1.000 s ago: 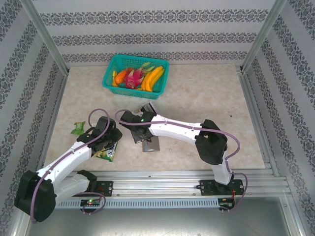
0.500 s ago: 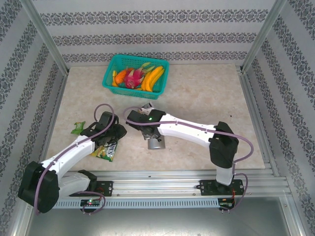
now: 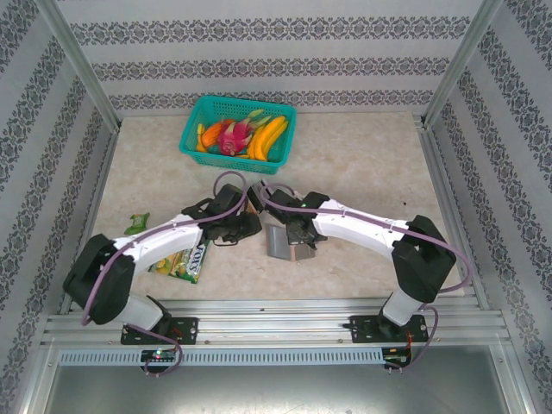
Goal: Put the credit cards into the card holder
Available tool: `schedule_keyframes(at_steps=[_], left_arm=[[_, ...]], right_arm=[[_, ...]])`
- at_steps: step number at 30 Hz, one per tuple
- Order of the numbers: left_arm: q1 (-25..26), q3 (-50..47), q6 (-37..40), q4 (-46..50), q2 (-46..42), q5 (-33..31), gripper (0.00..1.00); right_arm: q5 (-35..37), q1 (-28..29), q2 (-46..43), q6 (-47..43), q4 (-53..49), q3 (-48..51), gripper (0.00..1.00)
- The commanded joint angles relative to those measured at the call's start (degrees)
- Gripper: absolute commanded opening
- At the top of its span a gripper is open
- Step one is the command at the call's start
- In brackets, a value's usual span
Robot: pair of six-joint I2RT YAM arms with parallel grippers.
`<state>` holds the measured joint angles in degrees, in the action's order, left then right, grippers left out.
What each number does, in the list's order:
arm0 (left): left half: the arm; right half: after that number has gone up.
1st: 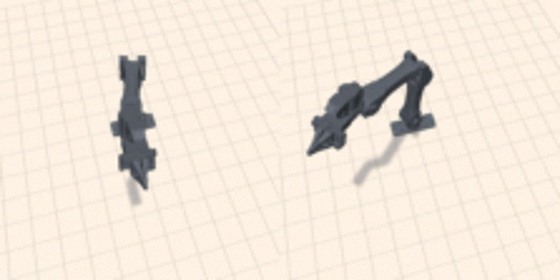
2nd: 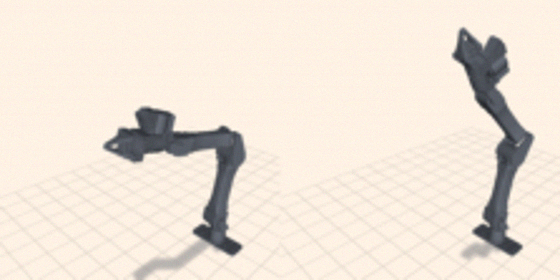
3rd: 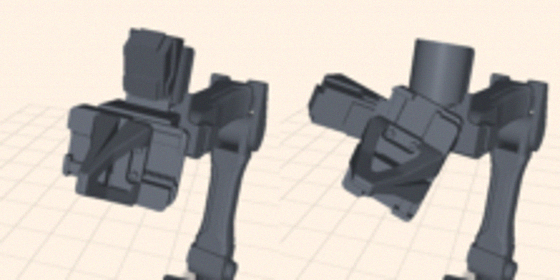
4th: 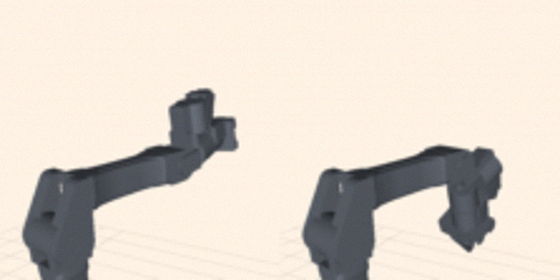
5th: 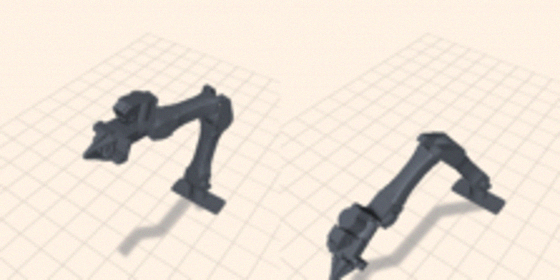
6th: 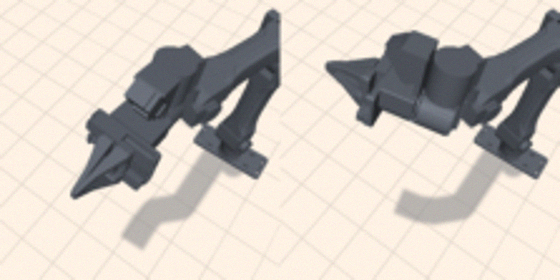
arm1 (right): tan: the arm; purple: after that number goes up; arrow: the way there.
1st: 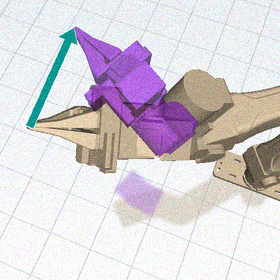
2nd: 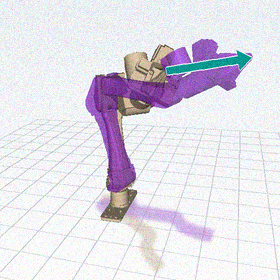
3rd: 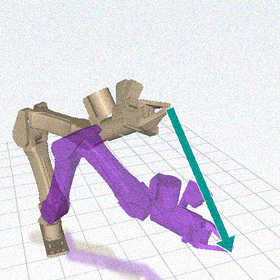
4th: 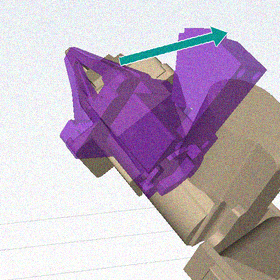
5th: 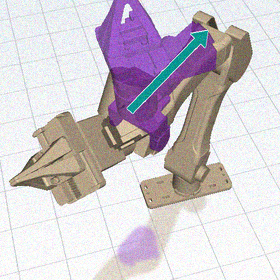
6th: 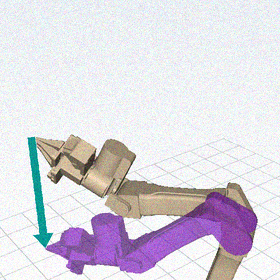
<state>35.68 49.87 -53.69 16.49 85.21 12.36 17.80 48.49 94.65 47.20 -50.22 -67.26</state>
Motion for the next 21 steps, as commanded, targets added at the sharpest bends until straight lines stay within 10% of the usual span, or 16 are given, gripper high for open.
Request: schedule_keyframes(at_steps=[1,21], left_arm=[[1.9,2.1,1.0,-3.2,3.3,3.2,0.45],[3.9,-1.1,-3.7,-16.6,2.0,4.1,0.7]], right_arm=[[-5.8,-2.5,-3.2,0.0,6.6,4.5,0.0],[-13.8,-5.5,-7.0,-1.9,14.3,7.7,0.0]])
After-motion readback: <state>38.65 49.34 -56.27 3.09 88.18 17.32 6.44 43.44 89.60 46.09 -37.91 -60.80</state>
